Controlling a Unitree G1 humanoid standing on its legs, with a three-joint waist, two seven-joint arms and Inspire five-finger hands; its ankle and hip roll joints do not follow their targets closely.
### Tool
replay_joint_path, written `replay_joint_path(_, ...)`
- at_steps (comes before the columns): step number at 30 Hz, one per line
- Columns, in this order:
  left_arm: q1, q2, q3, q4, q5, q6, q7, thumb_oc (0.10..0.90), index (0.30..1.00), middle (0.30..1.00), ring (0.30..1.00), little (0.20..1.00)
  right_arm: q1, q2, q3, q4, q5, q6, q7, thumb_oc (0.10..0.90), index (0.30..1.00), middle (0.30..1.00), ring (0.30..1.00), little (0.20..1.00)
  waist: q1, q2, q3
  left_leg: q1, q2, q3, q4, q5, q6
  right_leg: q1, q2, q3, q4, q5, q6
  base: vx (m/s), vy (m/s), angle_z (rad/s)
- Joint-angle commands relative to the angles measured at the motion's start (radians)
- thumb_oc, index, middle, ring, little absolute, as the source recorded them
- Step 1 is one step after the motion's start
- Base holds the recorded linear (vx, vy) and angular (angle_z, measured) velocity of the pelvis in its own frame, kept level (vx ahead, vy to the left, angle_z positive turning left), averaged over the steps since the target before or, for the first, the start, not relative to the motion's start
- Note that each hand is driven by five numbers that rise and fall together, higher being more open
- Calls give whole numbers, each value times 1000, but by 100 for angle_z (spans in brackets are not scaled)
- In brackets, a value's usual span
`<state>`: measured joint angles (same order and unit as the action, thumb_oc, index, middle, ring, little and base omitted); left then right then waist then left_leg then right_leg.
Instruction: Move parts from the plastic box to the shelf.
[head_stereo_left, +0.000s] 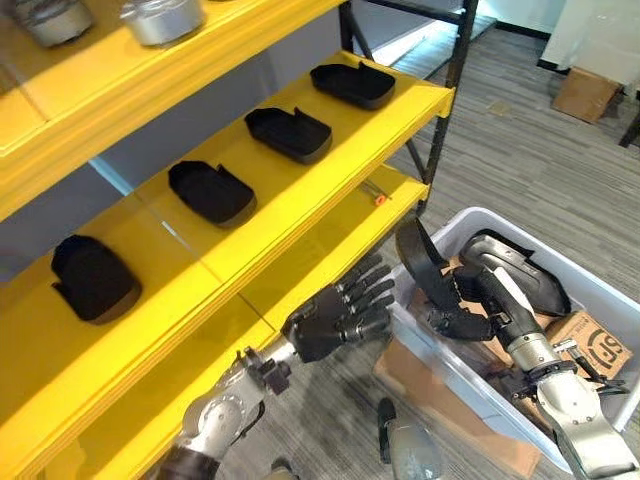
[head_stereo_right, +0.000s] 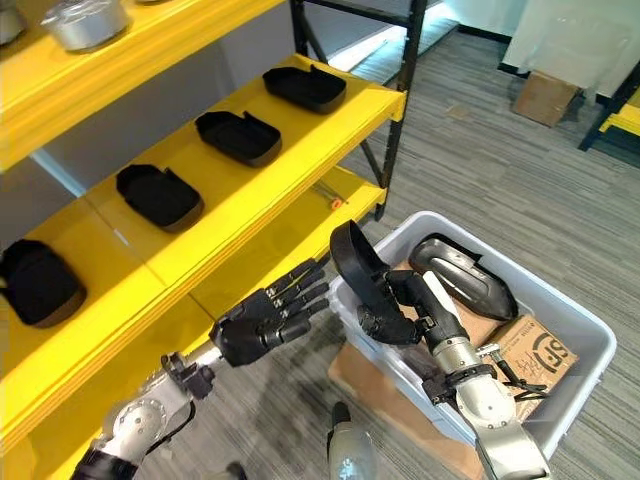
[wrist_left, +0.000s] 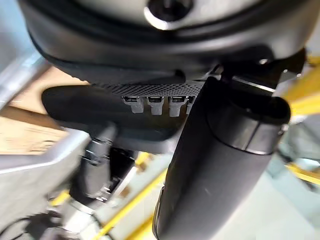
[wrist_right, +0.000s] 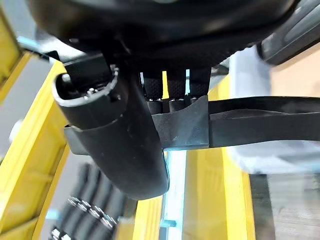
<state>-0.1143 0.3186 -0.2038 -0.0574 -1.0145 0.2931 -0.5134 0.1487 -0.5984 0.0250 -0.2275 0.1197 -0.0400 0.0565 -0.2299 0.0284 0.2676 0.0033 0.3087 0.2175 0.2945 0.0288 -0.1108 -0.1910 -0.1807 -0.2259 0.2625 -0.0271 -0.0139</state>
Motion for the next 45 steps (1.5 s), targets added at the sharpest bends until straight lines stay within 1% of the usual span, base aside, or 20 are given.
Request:
replay_joint_path(1, 53, 25, 83, -136, -35, -96, -53, 900, 1000, 1000, 1000, 1000, -129, -11, 0, -73, 26, -177, 6, 400, 300, 300, 300, 300, -8, 2, -88, 69, -15, -16, -187, 128, -9, 118, 54, 233, -14, -60, 62, 38, 385, 66)
replay_joint_path(4, 80, 57, 112, -157, -17, -98, -34, 900, 1000, 1000, 1000, 1000, -143, 24, 18, -69, 13, -158, -5, 400, 300, 300, 300, 300, 30, 9, -105, 108, -96, 44, -314, 38, 10, 173, -24, 177, -144, 32, 144, 76, 617, 132)
replay_joint_path(7, 123, 71, 157, -188, -13, -77, -62, 900, 1000, 1000, 1000, 1000, -162, 51, 39, -67, -16, -147, -5, 400, 300, 300, 300, 300, 80, 0, -123, 129, -140, 77, -370, 15, 27, 217, -80, 98, -269, 118, 198, 58, 436, 38)
replay_joint_path(12, 171, 80, 208, -203, 25, -68, -53, 900, 1000, 1000, 1000, 1000, -190, 96, 82, -76, -87, -163, -6, 400, 300, 300, 300, 300, 160, -15, -134, 138, -202, 137, -382, -33, 54, 216, -171, -53, -340, 252, 243, -16, 406, 18)
replay_joint_path(13, 191, 82, 221, -209, 26, -77, -62, 900, 1000, 1000, 1000, 1000, -201, 105, 97, -81, -102, -163, -5, 400, 300, 300, 300, 300, 187, -20, -130, 144, -211, 176, -382, -43, 57, 210, -184, -137, -337, 277, 255, -4, 293, 11)
replay_joint_path(15, 214, 85, 241, -223, 26, -85, -63, 900, 1000, 1000, 1000, 1000, -220, 113, 114, -74, -108, -172, 11, 400, 300, 300, 300, 300, 216, -25, -124, 154, -219, 206, -382, -58, 64, 198, -194, -206, -300, 297, 263, -46, 249, -20)
replay_joint_path(16, 221, 86, 256, -230, 29, -78, -65, 900, 1000, 1000, 1000, 1000, -234, 115, 128, -69, -135, -184, 6, 400, 300, 300, 300, 300, 230, -24, -123, 149, -233, 204, -382, -63, 75, 190, -173, -215, -264, 259, 255, -28, 176, -69)
replay_joint_path(17, 221, 86, 257, -231, 29, -77, -64, 900, 1000, 1000, 1000, 1000, -236, 115, 129, -68, -136, -185, 5, 400, 300, 300, 300, 300, 229, -24, -123, 148, -233, 204, -382, -63, 75, 188, -174, -214, -260, 256, 255, 46, 196, -74)
replay_joint_path(18, 210, 87, 255, -227, 9, -43, -71, 900, 1000, 1000, 1000, 1000, -231, 99, 125, -87, -175, -178, -26, 400, 300, 300, 300, 300, 221, -24, -119, 125, -263, 131, -381, -57, 104, 172, -106, -111, -197, 207, 226, 12, 95, -29)
replay_joint_path(20, 194, 86, 240, -217, -15, -33, -74, 900, 1000, 1000, 1000, 1000, -214, 87, 109, -104, -197, -187, -35, 400, 300, 300, 300, 300, 202, -33, -114, 99, -282, 82, -378, -42, 130, 115, -74, -16, -132, 215, 199, 27, 58, 55)
replay_joint_path(22, 184, 74, 213, -201, -46, -4, -96, 900, 1000, 1000, 1000, 1000, -167, 74, 75, -134, -205, -184, -40, 400, 300, 300, 300, 300, 159, -37, -107, 91, -302, -8, -382, -46, 148, 108, 57, 129, -117, 132, 166, 148, 3, 122)
replay_joint_path(26, 183, 71, 162, -210, -66, -49, -53, 900, 1000, 1000, 1000, 1000, -110, 24, 46, -202, -165, -214, -18, 400, 300, 300, 300, 300, 120, -51, -107, 90, -343, -64, -382, -56, 146, 145, 197, 199, -229, 87, 106, 143, -55, 115)
replay_joint_path(27, 183, 71, 162, -210, -66, -49, -53, 900, 1000, 1000, 1000, 1000, -110, 24, 46, -202, -165, -214, -18, 400, 300, 300, 300, 300, 120, -51, -107, 90, -343, -64, -382, -56, 146, 145, 197, 199, -229, 87, 106, 96, -100, 16)
replay_joint_path(28, 172, 65, 141, -204, -69, -69, -41, 900, 1000, 1000, 1000, 1000, -113, 11, 58, -209, -178, -228, -24, 400, 300, 300, 300, 300, 107, -47, -105, 86, -354, -90, -382, -54, 149, 145, 206, 263, -271, 110, 104, 67, -136, 7)
replay_joint_path(30, 163, 52, 132, -176, -132, -84, 15, 900, 1000, 1000, 1000, 1000, -145, -6, 91, -185, -228, -292, -26, 400, 300, 300, 300, 300, 115, -45, -100, 72, -357, -93, -374, -50, 146, 157, 207, 279, -295, 116, 97, 126, -259, 32)
replay_joint_path(33, 153, 42, 123, -167, -123, -106, 50, 900, 1000, 1000, 1000, 1000, -202, -14, 148, -163, -278, -312, -39, 400, 300, 300, 300, 300, 126, -41, -97, 64, -358, -103, -348, -56, 144, 176, 201, 289, -319, 120, 89, 144, -192, 8)
replay_joint_path(36, 154, 38, 117, -168, -134, -118, 61, 900, 1000, 1000, 1000, 1000, -241, -25, 190, -170, -286, -320, -29, 400, 300, 300, 300, 300, 136, -44, -96, 43, -374, -74, -219, -107, 139, 189, 186, 270, -315, 109, 78, 124, -142, 5)
replay_joint_path(40, 124, 25, 103, -165, -130, -88, 62, 900, 1000, 1000, 1000, 1000, -281, -41, 216, -150, -304, -343, -22, 400, 300, 300, 300, 300, 140, -56, -73, -58, -322, -19, 50, -42, 98, 199, 158, 209, -291, 104, 49, 43, -131, 36)
replay_joint_path(42, 116, 18, 104, -161, -128, -76, 66, 900, 1000, 1000, 1000, 1000, -302, -36, 230, -143, -305, -342, -13, 400, 300, 300, 300, 300, 137, -54, -72, -67, -301, -10, 54, -38, 93, 200, 157, 198, -282, 97, 46, 107, 14, 62)
replay_joint_path(45, 129, 15, 109, -156, -151, -91, 81, 900, 1000, 1000, 1000, 1000, -364, -42, 257, -162, -296, -355, 48, 400, 300, 300, 300, 300, 144, -30, -89, 13, -243, -33, -229, 12, 81, 225, 156, 190, -273, 68, 56, 214, 166, 31)
